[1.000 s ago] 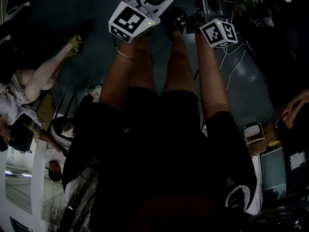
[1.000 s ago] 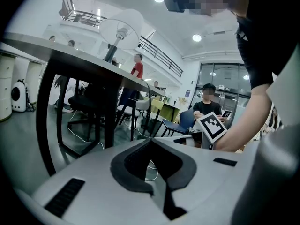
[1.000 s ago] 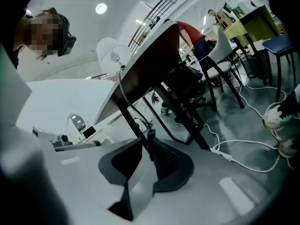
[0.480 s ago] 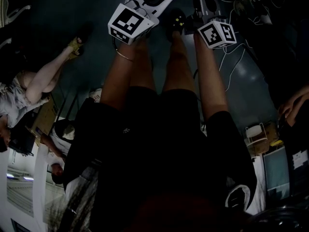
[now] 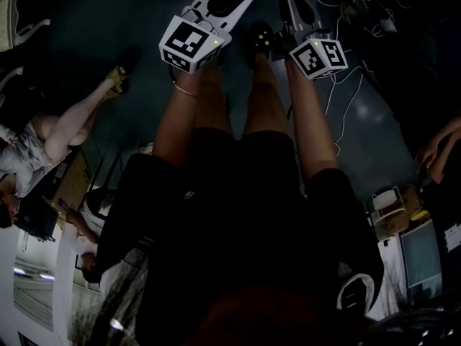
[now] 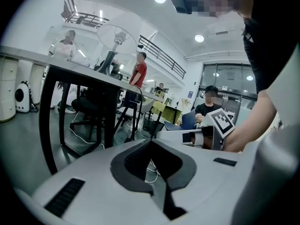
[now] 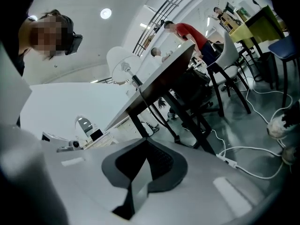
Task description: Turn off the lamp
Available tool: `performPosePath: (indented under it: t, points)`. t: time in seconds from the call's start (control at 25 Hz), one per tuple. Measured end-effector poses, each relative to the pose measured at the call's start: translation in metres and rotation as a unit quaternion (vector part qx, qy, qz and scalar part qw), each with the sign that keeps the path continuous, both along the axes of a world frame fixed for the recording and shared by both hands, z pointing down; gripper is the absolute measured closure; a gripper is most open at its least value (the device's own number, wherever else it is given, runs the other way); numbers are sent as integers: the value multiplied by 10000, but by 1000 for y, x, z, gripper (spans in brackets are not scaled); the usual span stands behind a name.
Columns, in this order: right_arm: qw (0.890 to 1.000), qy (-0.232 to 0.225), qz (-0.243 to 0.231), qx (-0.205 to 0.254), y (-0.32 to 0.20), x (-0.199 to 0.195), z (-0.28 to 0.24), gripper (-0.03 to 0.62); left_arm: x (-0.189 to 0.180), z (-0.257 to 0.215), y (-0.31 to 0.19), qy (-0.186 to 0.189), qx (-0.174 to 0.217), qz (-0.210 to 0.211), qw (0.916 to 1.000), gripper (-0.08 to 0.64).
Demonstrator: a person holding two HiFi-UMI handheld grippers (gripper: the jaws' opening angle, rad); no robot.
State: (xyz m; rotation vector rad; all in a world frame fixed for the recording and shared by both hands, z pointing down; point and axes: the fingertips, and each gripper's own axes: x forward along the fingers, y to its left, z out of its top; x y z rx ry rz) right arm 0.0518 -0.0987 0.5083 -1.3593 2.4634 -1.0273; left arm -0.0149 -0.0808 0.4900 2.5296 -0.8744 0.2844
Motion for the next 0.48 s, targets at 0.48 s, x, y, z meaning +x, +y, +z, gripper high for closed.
performPosePath:
  t: [0.48]
  points:
    - [9980, 268, -541, 173, 7, -13, -60, 592, 2, -48, 3, -28, 92, 1, 10000, 554]
